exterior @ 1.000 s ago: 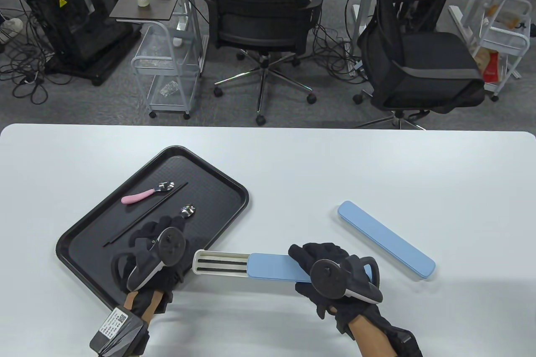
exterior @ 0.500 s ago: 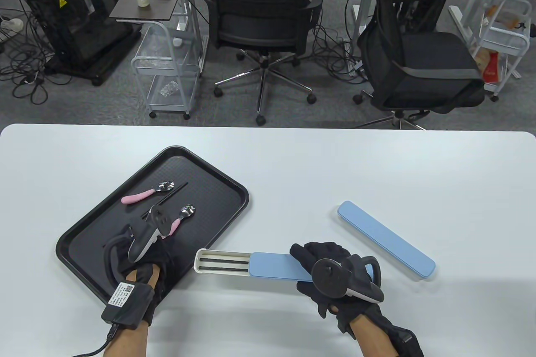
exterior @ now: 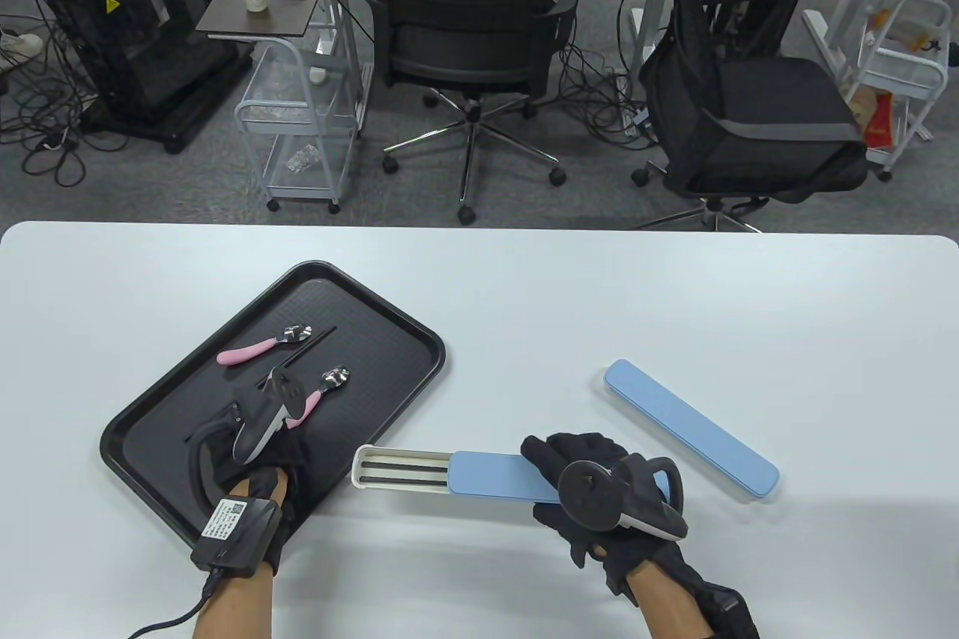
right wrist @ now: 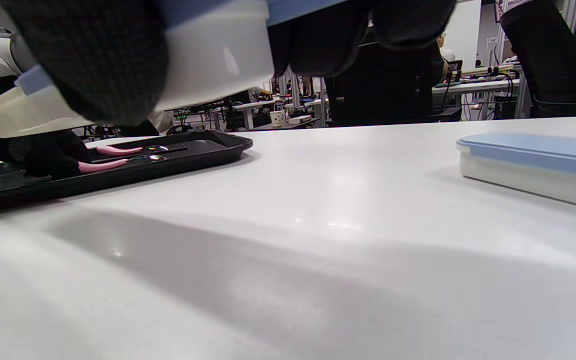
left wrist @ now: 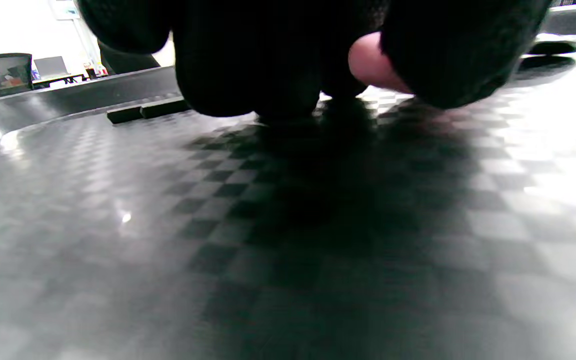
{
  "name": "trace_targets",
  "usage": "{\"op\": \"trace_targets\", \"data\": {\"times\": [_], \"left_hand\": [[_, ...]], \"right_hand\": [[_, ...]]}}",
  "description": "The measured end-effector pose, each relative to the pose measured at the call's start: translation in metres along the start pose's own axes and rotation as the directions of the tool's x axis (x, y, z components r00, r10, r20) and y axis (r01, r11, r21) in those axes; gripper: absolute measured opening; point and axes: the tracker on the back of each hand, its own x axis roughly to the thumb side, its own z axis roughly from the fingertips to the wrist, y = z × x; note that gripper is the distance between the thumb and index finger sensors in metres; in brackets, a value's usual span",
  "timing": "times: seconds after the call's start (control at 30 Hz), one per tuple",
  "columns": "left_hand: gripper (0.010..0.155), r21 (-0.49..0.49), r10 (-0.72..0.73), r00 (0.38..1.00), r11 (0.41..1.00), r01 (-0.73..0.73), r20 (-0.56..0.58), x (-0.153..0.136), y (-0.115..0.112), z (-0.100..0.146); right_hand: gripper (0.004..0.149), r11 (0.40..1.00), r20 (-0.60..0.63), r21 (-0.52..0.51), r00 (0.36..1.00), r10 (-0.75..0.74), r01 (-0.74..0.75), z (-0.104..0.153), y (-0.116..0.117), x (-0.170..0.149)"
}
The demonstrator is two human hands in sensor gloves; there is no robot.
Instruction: Slide to open lunch boxes and place utensils
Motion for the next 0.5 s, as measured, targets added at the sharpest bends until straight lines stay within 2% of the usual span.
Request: {"op": "trace_targets", "data": {"times": [0.33,0.5], "left_hand": [[0.058,0.074,-0.030,0.999,0.997,0.033,-0.031,0.0036,-0.0008,-0.0015],[0.063,0.063,-0.026,0.999,0.998,0.027,-0.024,0.0049,-0.0023,-0.0031]], "right_hand": [[0.075,1.000,-0.003,-0.003,1.000,0.001,-0.001,-0.0002,-0.0002,-0.0011],[0.076,1.000,-0.006,-0.003,1.000,0.001,-0.001,-0.0004,-0.0002,-0.0021]]}}
